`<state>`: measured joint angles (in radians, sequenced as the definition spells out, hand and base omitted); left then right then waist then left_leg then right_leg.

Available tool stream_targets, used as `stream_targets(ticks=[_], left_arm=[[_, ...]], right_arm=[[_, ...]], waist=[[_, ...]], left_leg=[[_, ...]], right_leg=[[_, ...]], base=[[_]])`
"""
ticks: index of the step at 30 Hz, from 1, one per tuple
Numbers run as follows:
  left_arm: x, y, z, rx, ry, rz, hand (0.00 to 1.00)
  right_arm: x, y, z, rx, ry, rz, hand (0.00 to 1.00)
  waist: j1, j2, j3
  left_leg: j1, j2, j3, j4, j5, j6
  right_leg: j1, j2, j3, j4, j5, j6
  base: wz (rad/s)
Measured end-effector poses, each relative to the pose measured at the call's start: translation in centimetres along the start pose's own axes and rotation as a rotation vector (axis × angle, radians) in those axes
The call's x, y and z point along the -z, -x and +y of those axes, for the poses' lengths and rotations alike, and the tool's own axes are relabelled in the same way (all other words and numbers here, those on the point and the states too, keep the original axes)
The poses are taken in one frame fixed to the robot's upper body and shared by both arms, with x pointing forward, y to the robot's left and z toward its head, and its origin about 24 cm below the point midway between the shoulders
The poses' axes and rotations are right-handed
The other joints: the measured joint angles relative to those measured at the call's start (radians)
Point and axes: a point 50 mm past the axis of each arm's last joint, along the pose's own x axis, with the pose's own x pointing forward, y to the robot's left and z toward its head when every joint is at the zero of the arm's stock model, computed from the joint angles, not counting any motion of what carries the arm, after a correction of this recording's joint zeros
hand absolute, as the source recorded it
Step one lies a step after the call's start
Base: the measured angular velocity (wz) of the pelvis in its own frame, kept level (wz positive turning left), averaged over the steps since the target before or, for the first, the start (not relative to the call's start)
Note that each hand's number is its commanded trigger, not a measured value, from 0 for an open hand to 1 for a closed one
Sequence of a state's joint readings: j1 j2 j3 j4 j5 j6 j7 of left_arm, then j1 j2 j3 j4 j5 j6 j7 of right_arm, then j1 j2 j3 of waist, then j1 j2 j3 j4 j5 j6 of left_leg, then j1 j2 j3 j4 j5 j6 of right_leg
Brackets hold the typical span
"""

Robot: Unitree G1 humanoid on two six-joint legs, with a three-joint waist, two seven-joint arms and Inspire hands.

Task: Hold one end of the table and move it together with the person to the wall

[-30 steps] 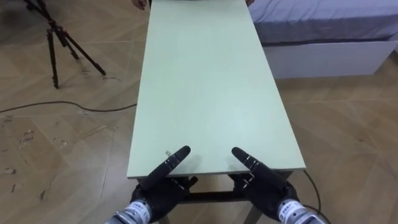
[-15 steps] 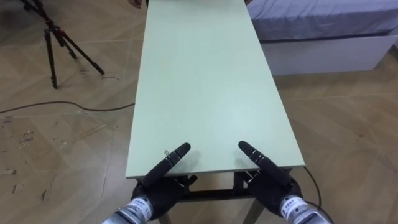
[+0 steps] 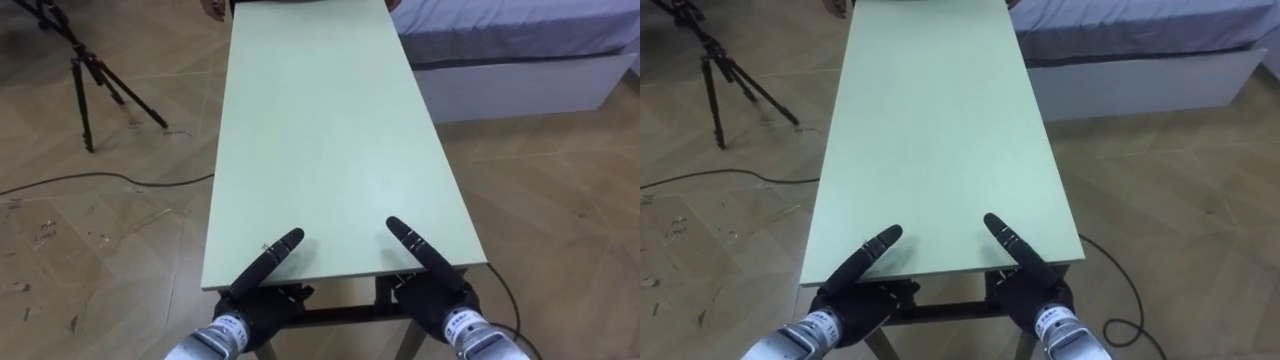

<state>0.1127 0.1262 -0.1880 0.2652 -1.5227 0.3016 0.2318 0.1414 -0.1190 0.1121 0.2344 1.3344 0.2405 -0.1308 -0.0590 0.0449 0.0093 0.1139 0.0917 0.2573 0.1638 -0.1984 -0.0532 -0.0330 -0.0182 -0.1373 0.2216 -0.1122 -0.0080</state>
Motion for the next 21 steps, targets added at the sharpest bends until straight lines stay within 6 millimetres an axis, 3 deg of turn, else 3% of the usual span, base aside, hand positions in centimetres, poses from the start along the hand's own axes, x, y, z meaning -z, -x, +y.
stream_targets(ticks=[1, 3, 4, 11, 18, 21], left_arm=[[-0.01, 0.00, -0.02, -0.002, 0.004, -0.001, 0.06], [-0.04, 0.01, -0.05, -0.001, 0.016, -0.001, 0.75], [-0.05, 0.02, -0.07, -0.005, 0.016, -0.002, 1.00], [-0.06, 0.07, -0.30, -0.023, 0.014, -0.006, 1.00], [0.20, 0.02, -0.92, 0.035, 0.053, -0.009, 1.00], [0.26, 0.00, -0.91, 0.031, 0.050, -0.011, 1.00]], right_arm=[[0.03, -0.01, 0.02, -0.001, -0.001, 0.000, 1.00], [0.06, -0.02, 0.04, -0.001, -0.003, -0.001, 1.00], [0.09, -0.03, 0.06, -0.002, -0.005, -0.001, 1.00], [0.17, -0.06, 0.15, 0.011, -0.012, -0.009, 1.00], [0.05, 0.00, 0.09, 0.020, 0.008, -0.033, 1.00], [0.10, -0.01, 0.06, 0.027, 0.008, -0.034, 1.00]], waist=[[0.000, 0.000, 0.0002], [0.000, 0.000, 0.0006], [-0.001, 0.000, 0.0012], [-0.001, 0.003, 0.0128], [0.007, -0.007, 0.0169], [0.008, -0.014, 0.0144]], left_leg=[[0.000, 0.000, 0.000, 0.000, 0.000, 0.000], [0.000, 0.000, 0.000, 0.000, 0.000, 0.000], [0.000, 0.000, 0.000, 0.000, 0.000, 0.000], [-0.003, 0.000, -0.002, -0.001, 0.000, 0.000], [-0.007, -0.001, -0.012, -0.001, 0.000, 0.000], [-0.006, -0.001, -0.012, 0.000, 0.000, 0.000]], right_leg=[[0.000, 0.000, 0.000, 0.000, 0.000, 0.000], [0.000, 0.000, 0.000, 0.000, 0.000, 0.000], [0.000, 0.000, 0.000, 0.000, 0.000, 0.000], [-0.003, 0.000, -0.001, 0.000, 0.000, 0.001], [-0.004, -0.001, -0.003, -0.001, 0.000, 0.001], [-0.003, -0.001, -0.002, -0.001, 0.000, 0.001]], base=[[0.00], [0.00], [0.00], [0.00], [0.00], [0.00]])
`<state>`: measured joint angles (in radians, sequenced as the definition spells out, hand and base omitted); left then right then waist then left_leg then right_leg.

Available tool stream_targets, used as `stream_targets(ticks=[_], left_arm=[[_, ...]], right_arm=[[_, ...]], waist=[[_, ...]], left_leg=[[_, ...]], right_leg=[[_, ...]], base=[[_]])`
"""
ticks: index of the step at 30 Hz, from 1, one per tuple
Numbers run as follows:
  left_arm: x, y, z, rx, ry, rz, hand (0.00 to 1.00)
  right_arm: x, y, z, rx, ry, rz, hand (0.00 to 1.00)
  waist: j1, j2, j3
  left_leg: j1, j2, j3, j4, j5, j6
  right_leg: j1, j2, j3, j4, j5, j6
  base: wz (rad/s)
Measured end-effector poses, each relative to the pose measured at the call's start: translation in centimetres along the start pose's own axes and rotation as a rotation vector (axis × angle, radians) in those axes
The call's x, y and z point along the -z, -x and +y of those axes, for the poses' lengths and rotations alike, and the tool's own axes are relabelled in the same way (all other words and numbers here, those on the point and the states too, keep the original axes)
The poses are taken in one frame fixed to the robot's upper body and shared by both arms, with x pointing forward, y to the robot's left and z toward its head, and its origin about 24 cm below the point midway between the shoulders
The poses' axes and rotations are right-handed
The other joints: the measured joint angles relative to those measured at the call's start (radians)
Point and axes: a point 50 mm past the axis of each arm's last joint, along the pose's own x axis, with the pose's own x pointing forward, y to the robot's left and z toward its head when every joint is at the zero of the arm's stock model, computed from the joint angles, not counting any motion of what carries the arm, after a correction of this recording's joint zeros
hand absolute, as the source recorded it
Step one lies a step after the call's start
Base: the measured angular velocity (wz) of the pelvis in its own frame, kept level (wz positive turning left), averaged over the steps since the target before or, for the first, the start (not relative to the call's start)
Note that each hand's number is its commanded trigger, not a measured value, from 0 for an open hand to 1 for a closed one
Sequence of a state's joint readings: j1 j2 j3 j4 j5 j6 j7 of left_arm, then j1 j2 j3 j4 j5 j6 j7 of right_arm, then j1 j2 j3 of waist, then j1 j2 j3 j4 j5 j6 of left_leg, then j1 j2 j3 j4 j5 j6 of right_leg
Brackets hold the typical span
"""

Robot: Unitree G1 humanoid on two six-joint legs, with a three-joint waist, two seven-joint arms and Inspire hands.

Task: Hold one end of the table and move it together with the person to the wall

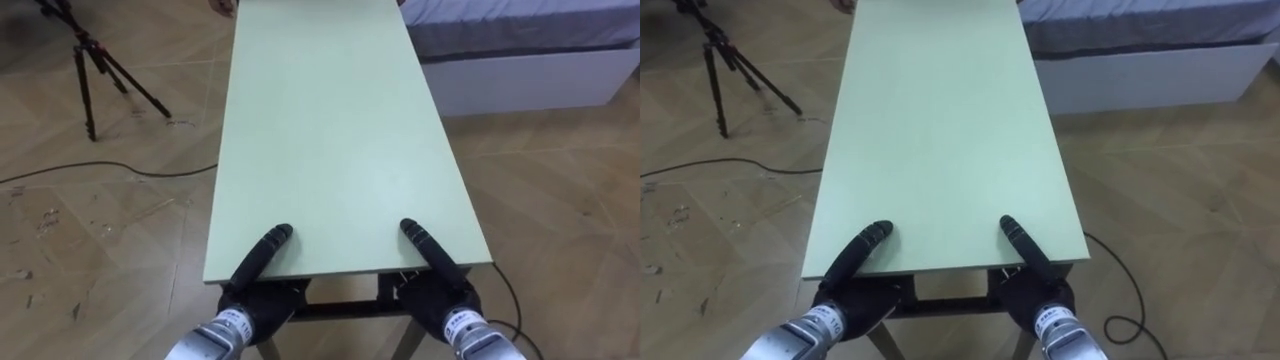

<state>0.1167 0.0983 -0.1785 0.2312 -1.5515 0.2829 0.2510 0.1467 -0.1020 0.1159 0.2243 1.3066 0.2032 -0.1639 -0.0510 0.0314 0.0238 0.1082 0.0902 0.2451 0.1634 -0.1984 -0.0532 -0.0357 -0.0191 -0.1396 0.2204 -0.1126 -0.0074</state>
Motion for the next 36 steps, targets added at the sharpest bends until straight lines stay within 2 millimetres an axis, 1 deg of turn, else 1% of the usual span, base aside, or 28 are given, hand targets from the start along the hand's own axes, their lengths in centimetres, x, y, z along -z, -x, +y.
stream_targets(ticks=[6, 11, 12, 16, 20, 23, 28, 34, 36], left_arm=[[-0.1, 0.0, 0.1, -0.013, -0.040, -0.016, 1.00], [-0.1, 0.0, 0.2, -0.019, -0.056, -0.021, 1.00], [-0.1, 0.0, 0.3, -0.019, -0.055, -0.021, 1.00], [0.1, 0.1, 0.5, -0.027, -0.064, -0.023, 1.00], [0.1, 0.2, 0.7, -0.018, -0.081, -0.035, 1.00], [0.1, 0.3, 1.1, -0.005, -0.112, -0.052, 1.00], [0.1, 0.7, 1.6, 0.042, -0.163, -0.078, 1.00], [-0.3, 1.3, 1.0, 0.103, -0.193, -0.117, 1.00], [-0.3, 1.4, 0.8, 0.116, -0.199, -0.118, 1.00]], right_arm=[[0.1, 0.0, 0.0, -0.001, -0.002, 0.004, 1.00], [0.3, 0.0, 0.0, 0.000, -0.004, 0.005, 1.00], [0.3, 0.0, 0.0, 0.001, -0.004, 0.005, 1.00], [0.4, 0.1, -0.3, 0.008, -0.006, 0.007, 1.00], [0.5, 0.1, -0.2, 0.005, -0.005, 0.012, 1.00], [0.7, 0.3, -0.5, -0.009, -0.010, 0.017, 1.00], [1.1, 0.9, -0.7, -0.053, -0.021, 0.017, 1.00], [1.1, 1.4, 0.1, -0.121, -0.038, 0.013, 1.00], [1.1, 1.4, 0.2, -0.132, -0.039, 0.008, 1.00]], waist=[[0.004, 0.000, -0.0003], [0.004, 0.000, -0.0023], [0.005, 0.000, -0.0031], [0.005, 0.000, -0.0115], [0.010, -0.001, -0.0122], [0.021, -0.001, -0.0122], [0.030, -0.001, -0.0123], [0.030, 0.001, -0.0125], [0.030, 0.003, -0.0143]], left_leg=[[-0.001, 0.000, -0.002, 0.000, 0.000, 0.000], [-0.001, 0.000, -0.002, 0.000, 0.000, 0.000], [-0.001, 0.000, -0.002, 0.000, 0.000, 0.000], [0.000, 0.000, -0.003, 0.002, 0.000, 0.000], [0.000, 0.000, -0.003, 0.002, 0.000, 0.000], [0.003, 0.001, -0.002, 0.002, 0.000, 0.000], [0.001, 0.000, -0.002, 0.000, 0.000, 0.000], [-0.004, 0.000, -0.001, 0.000, 0.000, 0.000], [-0.010, 0.000, -0.001, -0.001, 0.000, 0.000]], right_leg=[[-0.002, 0.001, 0.002, 0.000, 0.000, 0.000], [-0.001, 0.002, 0.002, 0.001, 0.000, 0.000], [-0.001, 0.002, 0.002, 0.001, 0.000, 0.000], [-0.001, 0.001, 0.001, 0.001, 0.000, 0.000], [-0.002, 0.002, 0.003, 0.002, 0.000, 0.000], [-0.002, 0.002, 0.002, 0.002, -0.001, -0.001], [-0.002, 0.000, -0.001, 0.000, -0.001, -0.001], [-0.005, 0.001, -0.001, 0.000, -0.001, 0.000], [-0.007, 0.001, -0.001, 0.000, -0.002, 0.000]], base=[[0.00], [0.00], [0.00], [0.00], [-0.02], [-0.03], [0.00], [0.00], [0.02]])
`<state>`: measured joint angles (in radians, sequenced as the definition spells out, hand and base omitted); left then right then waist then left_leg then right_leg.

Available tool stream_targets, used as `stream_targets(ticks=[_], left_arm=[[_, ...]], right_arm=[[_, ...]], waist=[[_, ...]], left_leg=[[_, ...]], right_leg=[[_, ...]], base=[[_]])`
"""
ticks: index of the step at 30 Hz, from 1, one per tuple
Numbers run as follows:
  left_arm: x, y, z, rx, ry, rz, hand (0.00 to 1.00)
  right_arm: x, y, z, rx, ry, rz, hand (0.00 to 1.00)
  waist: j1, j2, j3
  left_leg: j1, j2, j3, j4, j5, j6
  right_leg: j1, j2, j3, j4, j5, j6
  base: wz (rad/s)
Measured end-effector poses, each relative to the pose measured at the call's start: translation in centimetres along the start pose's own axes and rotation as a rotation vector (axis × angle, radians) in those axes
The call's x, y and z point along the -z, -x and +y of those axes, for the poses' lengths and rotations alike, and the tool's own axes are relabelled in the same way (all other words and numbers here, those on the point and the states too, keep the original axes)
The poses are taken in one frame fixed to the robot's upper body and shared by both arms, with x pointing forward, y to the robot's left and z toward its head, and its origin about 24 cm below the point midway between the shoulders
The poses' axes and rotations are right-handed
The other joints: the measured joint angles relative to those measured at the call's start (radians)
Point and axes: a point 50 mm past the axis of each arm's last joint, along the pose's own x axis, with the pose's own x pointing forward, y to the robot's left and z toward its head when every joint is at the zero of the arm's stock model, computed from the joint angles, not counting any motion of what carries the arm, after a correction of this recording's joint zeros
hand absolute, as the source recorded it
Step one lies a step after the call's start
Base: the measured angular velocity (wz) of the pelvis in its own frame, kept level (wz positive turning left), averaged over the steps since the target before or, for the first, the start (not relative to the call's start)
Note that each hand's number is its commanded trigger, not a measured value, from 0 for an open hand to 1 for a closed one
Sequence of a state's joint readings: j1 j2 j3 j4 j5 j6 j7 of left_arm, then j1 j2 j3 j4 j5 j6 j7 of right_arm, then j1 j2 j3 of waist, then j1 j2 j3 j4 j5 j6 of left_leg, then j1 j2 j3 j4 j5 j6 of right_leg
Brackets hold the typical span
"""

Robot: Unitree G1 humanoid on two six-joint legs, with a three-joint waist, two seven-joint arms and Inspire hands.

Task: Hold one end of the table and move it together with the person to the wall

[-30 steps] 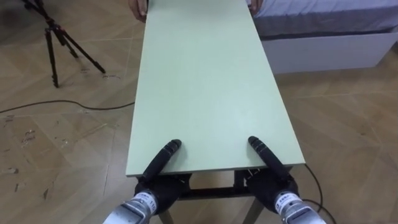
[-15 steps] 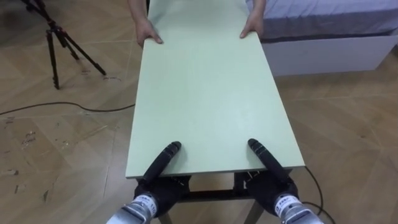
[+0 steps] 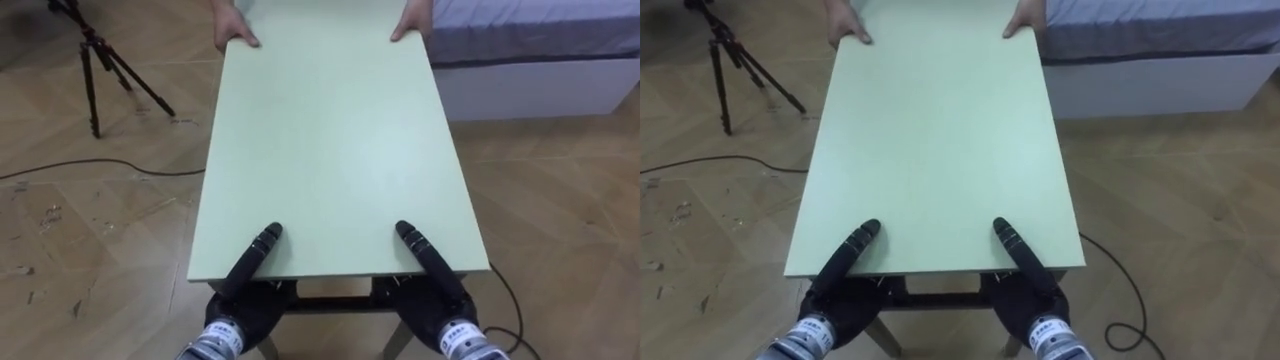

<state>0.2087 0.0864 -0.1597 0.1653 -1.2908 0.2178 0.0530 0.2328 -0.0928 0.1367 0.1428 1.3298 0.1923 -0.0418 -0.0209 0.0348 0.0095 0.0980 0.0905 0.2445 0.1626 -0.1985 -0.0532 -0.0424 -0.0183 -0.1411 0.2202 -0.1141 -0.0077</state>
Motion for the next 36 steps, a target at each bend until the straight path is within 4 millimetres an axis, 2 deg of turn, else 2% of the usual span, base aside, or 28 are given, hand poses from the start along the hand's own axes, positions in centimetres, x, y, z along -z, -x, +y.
stream_targets(ticks=[6, 14, 20, 24, 29, 32, 34, 35, 36], left_arm=[[0.1, 0.4, -0.1, 0.023, -0.023, -0.020, 1.00], [1.0, 0.9, 0.4, 0.024, -0.030, -0.017, 1.00], [1.5, 1.0, 0.2, 0.044, -0.038, -0.033, 1.00], [1.1, 1.1, -0.2, 0.061, -0.058, -0.061, 1.00], [1.2, 1.1, -0.3, 0.068, -0.075, -0.084, 1.00], [1.2, 1.1, -0.3, 0.069, -0.073, -0.088, 1.00], [1.2, 1.3, -0.1, 0.074, -0.068, -0.092, 1.00], [1.2, 1.4, 0.0, 0.077, -0.067, -0.094, 1.00], [1.2, 1.5, 0.2, 0.086, -0.059, -0.096, 1.00]], right_arm=[[0.5, 0.7, 0.0, -0.027, -0.001, -0.023, 1.00], [1.1, 1.8, -0.9, -0.060, 0.005, -0.058, 1.00], [1.2, 2.0, -1.0, -0.060, 0.006, -0.072, 1.00], [1.2, 1.8, -0.7, -0.083, -0.004, -0.077, 1.00], [1.2, 1.9, -0.8, -0.084, -0.009, -0.080, 1.00], [1.3, 1.9, -0.7, -0.087, -0.009, -0.078, 1.00], [1.4, 1.9, -0.8, -0.088, -0.015, -0.073, 1.00], [1.5, 2.0, -0.8, -0.088, -0.017, -0.069, 1.00], [1.7, 2.0, -0.8, -0.094, -0.017, -0.063, 1.00]], waist=[[-0.001, 0.006, -0.0034], [-0.008, 0.001, -0.0018], [-0.001, -0.006, 0.0018], [0.006, -0.022, 0.0059], [0.025, -0.032, 0.0064], [0.026, -0.043, 0.0092], [0.030, -0.055, 0.0110], [0.030, -0.060, 0.0105], [0.030, -0.061, 0.0111]], left_leg=[[0.000, 0.001, 0.002, -0.004, 0.000, 0.000], [0.001, 0.000, 0.005, -0.004, 0.000, 0.000], [-0.008, 0.001, 0.005, -0.003, 0.000, 0.000], [-0.032, 0.002, 0.004, 0.000, 0.000, 0.000], [-0.038, 0.004, 0.000, 0.009, 0.000, 0.000], [-0.050, 0.008, -0.003, 0.044, -0.001, -0.002], [-0.093, 0.026, -0.013, 0.141, -0.012, -0.018], [-0.110, 0.032, -0.013, 0.176, -0.012, -0.018], [-0.149, 0.045, -0.040, 0.239, -0.012, -0.019]], right_leg=[[0.000, 0.001, -0.001, 0.000, -0.001, 0.000], [0.000, -0.001, -0.002, 0.000, -0.005, 0.001], [-0.016, 0.000, -0.004, 0.004, -0.006, 0.001], [-0.037, -0.001, -0.011, 0.006, -0.007, 0.000], [-0.033, -0.002, -0.018, 0.003, -0.007, -0.001], [-0.033, -0.010, -0.042, 0.022, -0.017, -0.006], [-0.035, -0.011, -0.080, 0.043, -0.026, -0.021], [-0.037, -0.010, -0.083, 0.047, -0.029, -0.024], [-0.041, -0.002, -0.083, 0.054, -0.029, -0.026]], base=[[0.00], [0.00], [0.01], [0.05], [0.03], [0.07], [0.06], [0.00], [0.04]])
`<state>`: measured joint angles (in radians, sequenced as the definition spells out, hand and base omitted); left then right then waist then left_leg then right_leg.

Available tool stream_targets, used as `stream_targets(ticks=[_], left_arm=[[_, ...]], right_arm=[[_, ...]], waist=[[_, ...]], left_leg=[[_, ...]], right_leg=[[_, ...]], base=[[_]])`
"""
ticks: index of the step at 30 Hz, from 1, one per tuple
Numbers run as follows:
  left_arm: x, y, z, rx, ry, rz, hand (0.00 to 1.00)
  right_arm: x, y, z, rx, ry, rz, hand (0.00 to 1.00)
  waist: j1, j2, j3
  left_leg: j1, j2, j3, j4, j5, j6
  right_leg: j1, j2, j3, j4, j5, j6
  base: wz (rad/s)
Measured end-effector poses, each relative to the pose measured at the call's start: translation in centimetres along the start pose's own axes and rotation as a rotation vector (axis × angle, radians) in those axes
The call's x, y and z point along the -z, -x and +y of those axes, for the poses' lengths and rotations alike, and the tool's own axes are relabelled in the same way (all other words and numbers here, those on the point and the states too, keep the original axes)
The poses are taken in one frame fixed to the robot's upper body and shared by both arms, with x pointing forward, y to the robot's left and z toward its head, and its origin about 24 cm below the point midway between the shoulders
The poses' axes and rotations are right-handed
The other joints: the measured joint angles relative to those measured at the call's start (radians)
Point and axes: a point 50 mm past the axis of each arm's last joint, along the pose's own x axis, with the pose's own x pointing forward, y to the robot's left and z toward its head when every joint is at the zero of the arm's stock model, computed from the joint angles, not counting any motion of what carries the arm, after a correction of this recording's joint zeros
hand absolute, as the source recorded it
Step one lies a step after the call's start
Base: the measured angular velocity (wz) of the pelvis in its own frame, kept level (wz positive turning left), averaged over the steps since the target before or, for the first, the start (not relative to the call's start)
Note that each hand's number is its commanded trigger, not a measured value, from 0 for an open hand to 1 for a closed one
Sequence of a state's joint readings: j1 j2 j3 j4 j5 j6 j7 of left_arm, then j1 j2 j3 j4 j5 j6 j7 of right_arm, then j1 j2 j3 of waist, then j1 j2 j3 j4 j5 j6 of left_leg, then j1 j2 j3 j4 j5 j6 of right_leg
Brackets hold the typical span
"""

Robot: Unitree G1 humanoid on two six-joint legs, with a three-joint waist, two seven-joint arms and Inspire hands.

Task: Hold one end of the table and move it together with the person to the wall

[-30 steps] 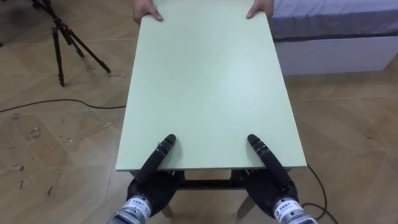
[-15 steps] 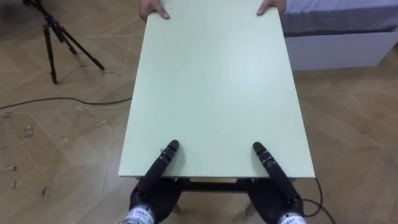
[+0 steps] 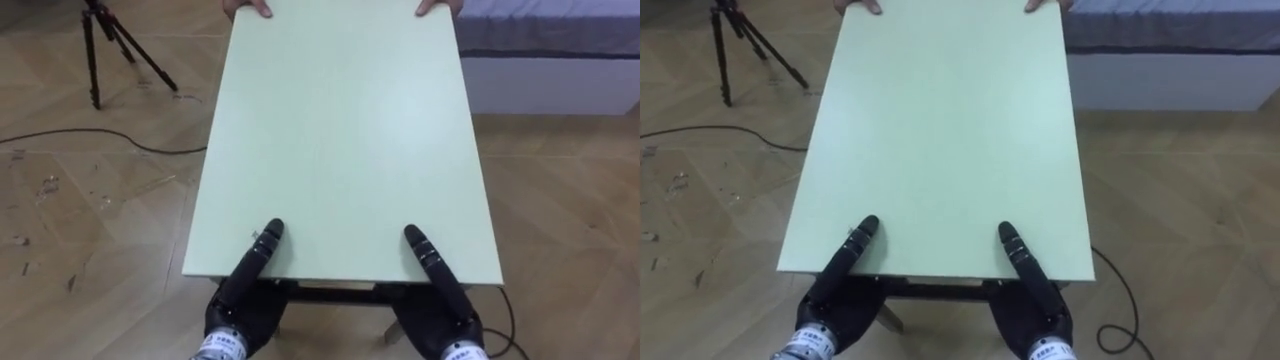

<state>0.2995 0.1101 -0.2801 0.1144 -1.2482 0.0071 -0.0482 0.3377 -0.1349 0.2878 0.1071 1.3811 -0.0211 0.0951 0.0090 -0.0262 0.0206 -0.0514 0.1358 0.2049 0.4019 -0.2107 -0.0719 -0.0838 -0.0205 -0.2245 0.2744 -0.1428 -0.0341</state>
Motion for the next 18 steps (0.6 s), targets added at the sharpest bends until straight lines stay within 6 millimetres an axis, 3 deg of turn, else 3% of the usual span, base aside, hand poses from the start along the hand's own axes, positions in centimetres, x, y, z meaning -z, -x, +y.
stream_targets(ticks=[2, 5, 6, 7, 8, 9, 11, 14, 16, 17, 18], left_arm=[[-0.1, 0.2, 0.2, 0.007, 0.000, 0.001, 1.00], [0.1, 0.4, 0.4, 0.007, 0.005, 0.002, 1.00], [0.2, 0.7, 0.6, 0.001, 0.023, 0.002, 1.00], [0.6, 1.1, 0.9, -0.006, 0.053, 0.004, 1.00], [0.7, 1.2, 1.0, -0.002, 0.062, 0.009, 1.00], [0.7, 1.2, 1.0, 0.006, 0.074, 0.016, 1.00], [0.6, 0.9, 0.7, 0.017, 0.071, 0.019, 1.00], [0.4, 0.4, 0.1, 0.061, 0.062, 0.018, 1.00], [-0.4, -0.5, -1.0, 0.111, 0.032, 0.010, 1.00], [-0.6, -0.8, -1.3, 0.122, 0.024, 0.007, 1.00], [-1.0, -1.2, -1.8, 0.142, 0.011, -0.001, 1.00]], right_arm=[[0.1, 0.1, -0.1, -0.008, 0.001, 0.005, 1.00], [0.0, 0.3, -0.3, -0.017, 0.011, 0.008, 1.00], [0.0, 0.4, -0.3, -0.020, 0.028, 0.010, 1.00], [-0.1, 0.4, -0.3, -0.019, 0.040, 0.015, 1.00], [-0.2, 0.4, -0.3, -0.020, 0.047, 0.017, 1.00], [-0.3, 0.2, -0.2, -0.026, 0.049, 0.017, 1.00], [-0.6, 0.2, -0.1, -0.041, 0.055, 0.012, 1.00], [-1.1, 0.1, 0.4, -0.075, 0.058, -0.008, 1.00], [-1.6, -0.4, 1.2, -0.118, 0.057, -0.030, 1.00], [-1.7, -0.6, 1.4, -0.127, 0.057, -0.037, 1.00], [-2.0, -0.9, 1.7, -0.143, 0.052, -0.052, 1.00]], waist=[[0.001, 0.002, -0.0011], [0.027, 0.004, -0.0020], [0.036, 0.012, -0.0017], [0.051, 0.033, -0.0099], [0.046, 0.042, -0.0134], [0.022, 0.048, -0.0101], [-0.005, 0.057, -0.0055], [-0.038, 0.091, 0.0028], [-0.044, 0.106, 0.0049], [-0.047, 0.107, 0.0050], [-0.059, 0.108, 0.0049]], left_leg=[[-0.046, 0.013, -0.046, 0.069, 0.001, -0.001], [-0.079, 0.043, -0.064, 0.128, 0.010, -0.017], [-0.098, 0.071, -0.064, 0.244, 0.008, -0.020], [-0.098, 0.102, -0.063, 0.412, 0.001, -0.022], [-0.097, 0.113, -0.071, 0.481, 0.001, -0.022], [-0.084, 0.125, -0.080, 0.541, 0.002, -0.024], [-0.035, 0.133, -0.082, 0.511, 0.007, -0.033], [0.083, 0.130, -0.070, 0.260, -0.011, -0.059], [0.129, 0.113, -0.054, 0.022, -0.109, -0.075], [0.134, 0.105, -0.050, -0.035, -0.121, -0.073], [0.136, 0.082, -0.038, -0.131, -0.129, -0.070]], right_leg=[[-0.002, 0.015, 0.003, -0.003, -0.008, -0.020], [-0.021, 0.031, -0.005, -0.019, -0.016, -0.058], [-0.027, 0.036, -0.037, -0.012, -0.025, -0.076], [-0.027, 0.053, -0.067, 0.001, -0.035, -0.092], [-0.023, 0.061, -0.079, 0.002, -0.037, -0.095], [-0.024, 0.066, -0.111, 0.002, -0.038, -0.102], [-0.044, 0.065, -0.146, 0.019, -0.038, -0.104], [-0.114, 0.065, -0.189, 0.064, -0.034, -0.110], [-0.214, 0.045, -0.203, 0.121, -0.015, -0.110], [-0.239, 0.037, -0.205, 0.128, -0.004, -0.110], [-0.285, 0.016, -0.204, 0.132, 0.024, -0.101]], base=[[0.10], [-0.17], [-0.56], [-0.56], [-0.21], [0.47], [0.53], [0.32], [0.20], [0.28], [0.31]])
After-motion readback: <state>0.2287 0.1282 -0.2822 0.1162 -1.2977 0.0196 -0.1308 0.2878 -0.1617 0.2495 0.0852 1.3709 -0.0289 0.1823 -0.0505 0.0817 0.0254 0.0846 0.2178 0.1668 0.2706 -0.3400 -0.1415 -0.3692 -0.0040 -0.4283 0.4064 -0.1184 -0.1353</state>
